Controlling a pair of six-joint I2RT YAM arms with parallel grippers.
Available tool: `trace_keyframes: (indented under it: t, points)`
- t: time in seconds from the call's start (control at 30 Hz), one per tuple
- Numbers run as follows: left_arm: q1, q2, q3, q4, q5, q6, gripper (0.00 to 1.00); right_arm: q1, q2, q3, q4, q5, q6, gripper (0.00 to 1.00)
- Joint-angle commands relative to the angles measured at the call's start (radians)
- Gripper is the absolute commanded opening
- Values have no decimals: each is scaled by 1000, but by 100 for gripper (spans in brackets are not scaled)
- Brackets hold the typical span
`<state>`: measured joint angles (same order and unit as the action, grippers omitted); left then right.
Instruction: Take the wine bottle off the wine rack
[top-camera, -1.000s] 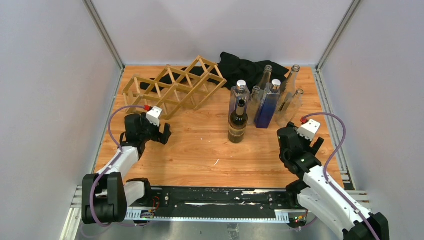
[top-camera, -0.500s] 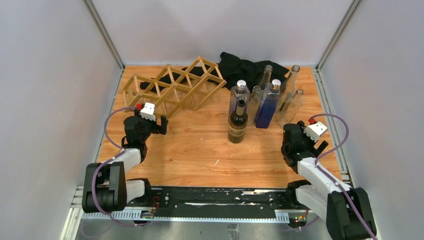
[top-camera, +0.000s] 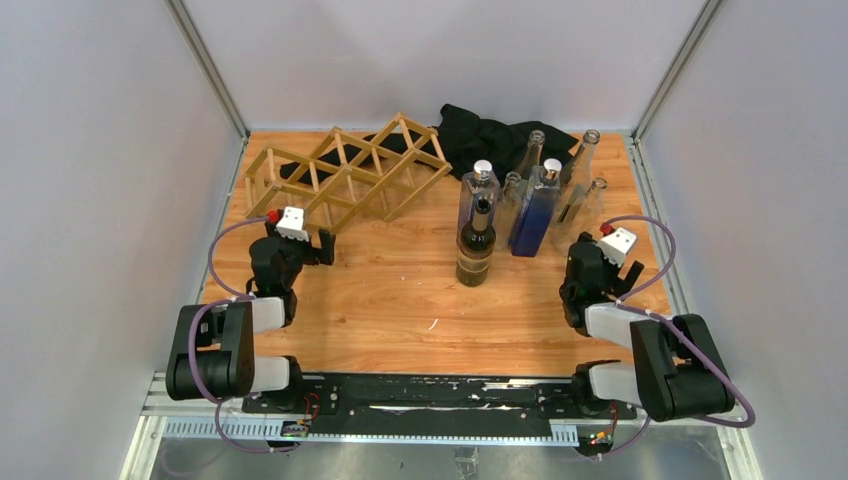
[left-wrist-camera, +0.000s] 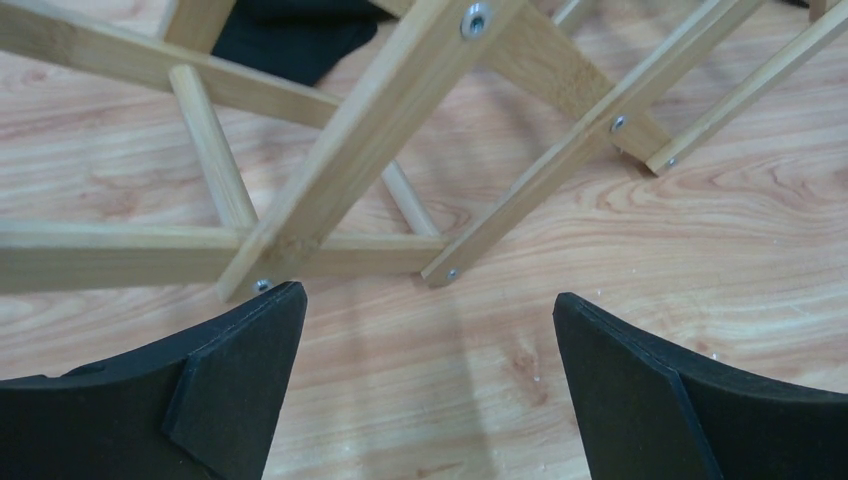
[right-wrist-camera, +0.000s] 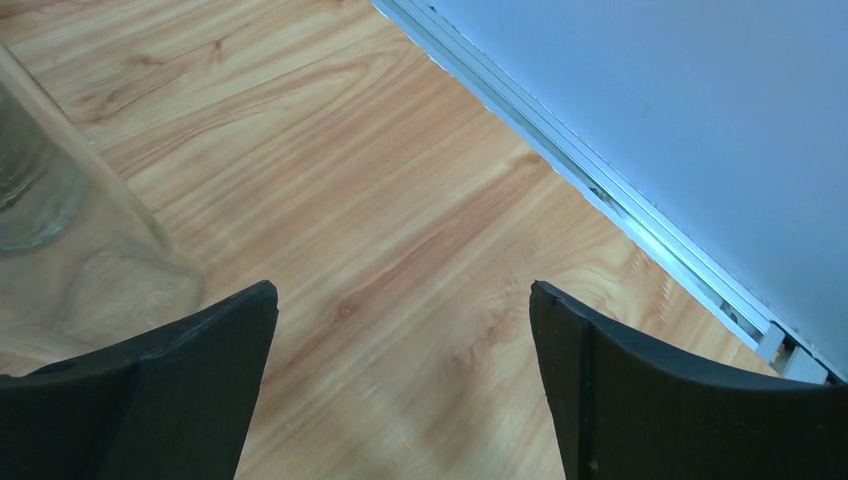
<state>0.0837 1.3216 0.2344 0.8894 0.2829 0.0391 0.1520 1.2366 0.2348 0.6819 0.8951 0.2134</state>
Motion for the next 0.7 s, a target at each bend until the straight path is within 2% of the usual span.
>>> trace_keyframes:
  t: [0.0, 0.3, 0.37, 0.4, 0.47, 0.57, 0.67]
  points:
    - [4, 8, -12, 128, -15, -17, 100, -20, 45, 28, 113, -52, -73, 100]
    - [-21, 16, -64, 192, -53, 22, 100, -21, 67, 34, 161, -248, -189, 100]
    - [-25, 93, -105, 388, -51, -4, 100, -19, 70, 23, 189, -309, -209, 100]
    - [-26, 83, -99, 359, -59, -5, 100, -20, 72, 16, 209, -340, -242, 100]
    - [-26, 26, -65, 199, -70, 21, 100, -11, 76, -4, 257, -384, -275, 100]
    - [-27, 78, -72, 301, -65, -7, 100, -1, 71, -41, 322, -421, -300, 100]
    - [-26, 49, -55, 218, -64, 11, 100, -2, 88, -50, 342, -462, -313, 100]
